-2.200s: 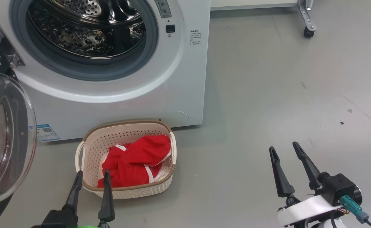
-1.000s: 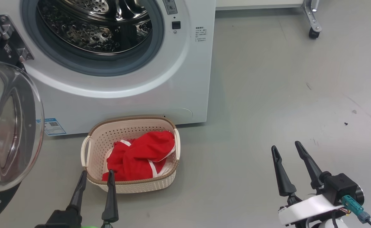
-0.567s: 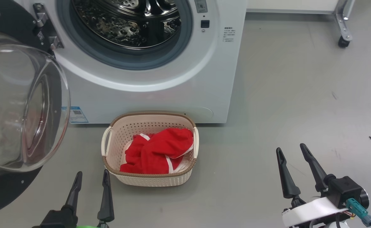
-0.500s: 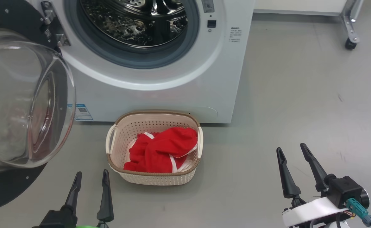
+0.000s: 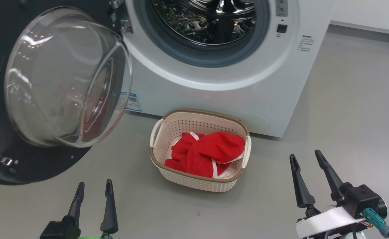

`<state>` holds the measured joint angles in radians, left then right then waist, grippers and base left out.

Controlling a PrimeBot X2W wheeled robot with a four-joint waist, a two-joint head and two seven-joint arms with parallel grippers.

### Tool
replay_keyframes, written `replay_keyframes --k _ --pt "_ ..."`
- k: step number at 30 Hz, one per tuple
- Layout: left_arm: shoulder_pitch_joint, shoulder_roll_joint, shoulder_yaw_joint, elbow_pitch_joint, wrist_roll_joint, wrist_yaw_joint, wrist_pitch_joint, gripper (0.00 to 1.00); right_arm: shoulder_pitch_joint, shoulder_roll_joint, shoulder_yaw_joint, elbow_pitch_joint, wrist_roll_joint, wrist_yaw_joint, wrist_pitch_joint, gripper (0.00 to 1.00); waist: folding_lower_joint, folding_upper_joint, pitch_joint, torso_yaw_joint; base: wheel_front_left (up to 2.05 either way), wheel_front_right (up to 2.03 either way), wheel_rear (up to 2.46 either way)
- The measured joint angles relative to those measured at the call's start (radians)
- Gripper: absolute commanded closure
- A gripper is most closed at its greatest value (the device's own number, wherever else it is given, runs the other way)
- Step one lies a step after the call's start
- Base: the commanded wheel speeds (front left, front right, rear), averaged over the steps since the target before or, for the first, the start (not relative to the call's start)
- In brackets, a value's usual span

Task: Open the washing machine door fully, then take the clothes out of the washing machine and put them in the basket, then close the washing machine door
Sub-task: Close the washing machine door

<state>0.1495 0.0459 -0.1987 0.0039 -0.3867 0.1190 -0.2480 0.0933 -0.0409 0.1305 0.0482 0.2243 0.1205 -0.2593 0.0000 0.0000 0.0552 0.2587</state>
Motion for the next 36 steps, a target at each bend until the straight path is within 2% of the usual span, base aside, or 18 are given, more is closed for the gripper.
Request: replay_keyframes --k 8,13,28,29,30,31,36 --pt "0.005 0.0 0.007 0.015 -0.007 0.0 0.0 0.0 0.003 0.0 0.009 0.005 -0.006 0.0 0.0 0.0 0.0 0.0 -0.006 0.097 0.0 0.0 0.0" --pt "0.016 0.0 0.021 0.014 -0.009 0.0 -0.001 0.0 0.004 0.0 0.021 0.012 -0.008 0.0 0.0 0.0 0.0 0.0 -0.011 0.127 0.0 0.0 0.0" --pt "0.031 0.0 0.032 0.009 -0.015 0.0 -0.001 0.0 0.015 0.001 0.037 0.024 -0.016 0.0 0.0 0.0 0.0 0.0 -0.015 0.141 0.0 0.0 0.0" --pt "0.031 0.0 0.031 0.008 -0.015 0.0 -0.001 0.24 0.015 0.001 0.037 0.025 -0.016 0.0 0.0 0.0 0.0 0.0 -0.015 0.141 0.0 0.0 0.0" --pt "0.031 0.0 0.031 0.008 -0.015 0.0 -0.001 0.75 0.015 0.001 0.037 0.025 -0.016 0.0 0.0 0.0 0.0 0.0 -0.016 0.141 0.0 0.0 0.0" --pt "0.031 0.0 0.03 0.007 -0.015 0.0 -0.001 1.0 0.015 0.0 0.037 0.025 -0.016 0.0 0.0 0.0 0.0 0.0 -0.016 0.141 0.0 0.0 0.0" --pt "0.031 0.0 0.022 0.007 -0.015 0.0 -0.001 1.0 0.015 0.0 0.039 0.027 -0.016 0.0 0.0 0.0 0.0 0.0 -0.02 0.14 0.0 0.0 0.0"
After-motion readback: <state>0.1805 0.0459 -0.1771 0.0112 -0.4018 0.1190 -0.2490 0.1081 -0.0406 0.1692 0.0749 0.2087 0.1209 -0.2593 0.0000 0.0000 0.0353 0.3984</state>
